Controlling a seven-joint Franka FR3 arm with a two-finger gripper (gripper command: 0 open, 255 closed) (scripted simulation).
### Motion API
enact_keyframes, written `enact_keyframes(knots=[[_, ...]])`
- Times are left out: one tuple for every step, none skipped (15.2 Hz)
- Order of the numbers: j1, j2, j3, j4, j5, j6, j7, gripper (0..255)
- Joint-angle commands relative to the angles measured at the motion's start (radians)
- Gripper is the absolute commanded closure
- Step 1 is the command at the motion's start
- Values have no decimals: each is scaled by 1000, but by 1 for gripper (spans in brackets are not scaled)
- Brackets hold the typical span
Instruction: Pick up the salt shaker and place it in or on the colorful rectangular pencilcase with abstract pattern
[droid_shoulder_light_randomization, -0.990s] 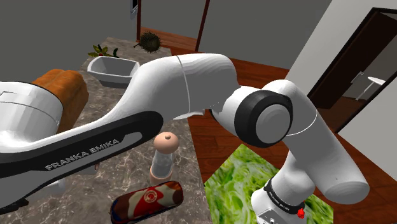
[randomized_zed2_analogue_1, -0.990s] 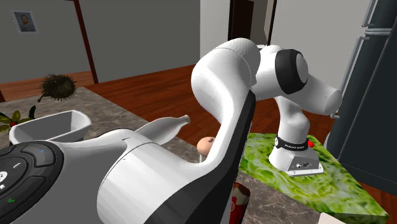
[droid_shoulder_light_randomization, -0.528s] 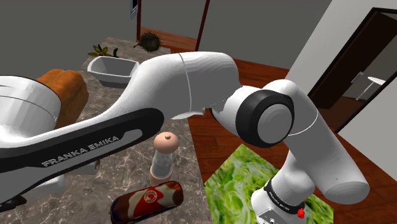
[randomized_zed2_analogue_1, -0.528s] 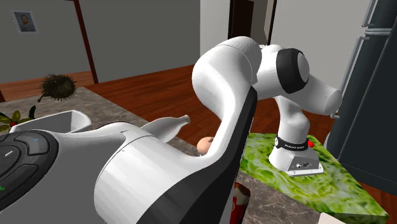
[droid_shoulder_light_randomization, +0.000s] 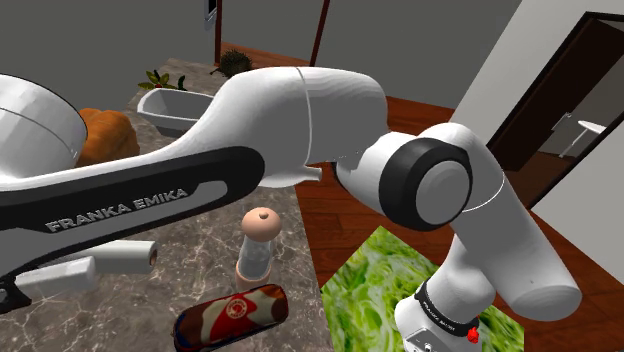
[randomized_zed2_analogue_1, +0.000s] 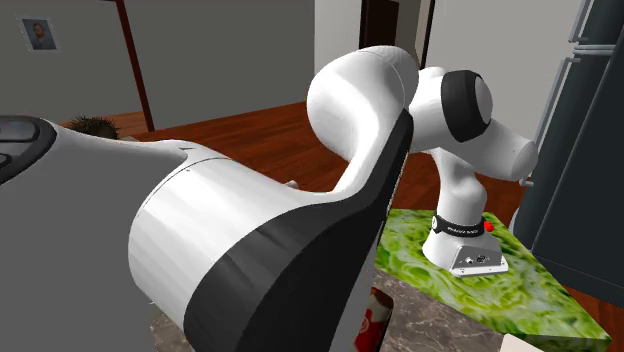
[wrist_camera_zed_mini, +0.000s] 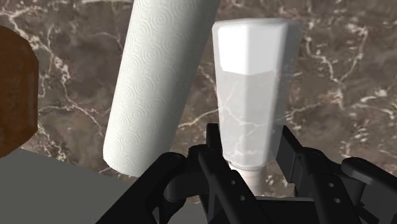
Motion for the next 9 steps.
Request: enact_keyframes(knots=[[7,0,0,28,2,-25,-8,255],[11,0,0,42,4,-38,-12,255],[15,0,0,58,5,-52,-16,255],[20,2,0,76,5,-66,-21,255],[25,4,-1,95,6,-80,-26,255],[31,7,-2,115,7,-95,-31,255],[38,11,-3,139,7,-112,-36,255],[46,17,-5,165,7,-129,-42,255],[55,25,-7,196,7,-148,-50,255]])
